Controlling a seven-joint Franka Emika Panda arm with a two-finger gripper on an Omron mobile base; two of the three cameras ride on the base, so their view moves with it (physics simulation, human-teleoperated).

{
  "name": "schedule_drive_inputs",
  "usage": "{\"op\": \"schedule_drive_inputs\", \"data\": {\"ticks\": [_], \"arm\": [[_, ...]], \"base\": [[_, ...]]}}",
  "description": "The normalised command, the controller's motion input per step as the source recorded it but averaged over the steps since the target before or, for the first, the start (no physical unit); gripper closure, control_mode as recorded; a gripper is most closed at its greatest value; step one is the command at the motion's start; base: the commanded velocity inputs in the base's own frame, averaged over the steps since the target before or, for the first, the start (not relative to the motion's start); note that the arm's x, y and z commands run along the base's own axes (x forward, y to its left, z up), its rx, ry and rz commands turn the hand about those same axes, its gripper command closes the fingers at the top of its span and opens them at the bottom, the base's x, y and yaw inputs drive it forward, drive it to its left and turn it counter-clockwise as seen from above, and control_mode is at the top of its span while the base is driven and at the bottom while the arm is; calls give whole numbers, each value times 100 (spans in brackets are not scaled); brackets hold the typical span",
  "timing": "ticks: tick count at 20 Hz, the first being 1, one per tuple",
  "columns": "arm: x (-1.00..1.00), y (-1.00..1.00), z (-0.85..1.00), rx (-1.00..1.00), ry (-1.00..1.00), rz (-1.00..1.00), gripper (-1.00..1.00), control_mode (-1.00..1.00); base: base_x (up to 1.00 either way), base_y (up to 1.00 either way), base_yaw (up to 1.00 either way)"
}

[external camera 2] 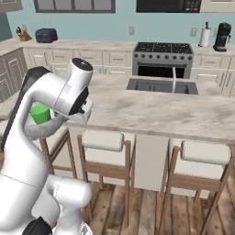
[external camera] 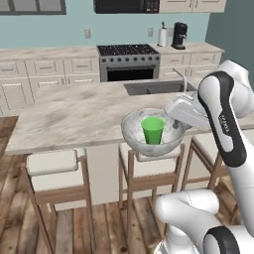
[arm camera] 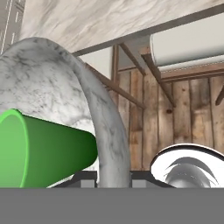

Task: Place the cup inside the bowl on the dining table and move the bowl to any counter.

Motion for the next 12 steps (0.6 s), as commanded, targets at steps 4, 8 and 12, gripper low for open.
{"op": "schedule_drive_inputs", "data": {"ticks": [4,8,12], "arm": [[0,0,0,0,0,0,100,100],[0,0,0,0,0,0,100,100],[0,0,0,0,0,0,100,100]], "base": [[-20,56,0],[-19,62,0],[-20,66,0]]}}
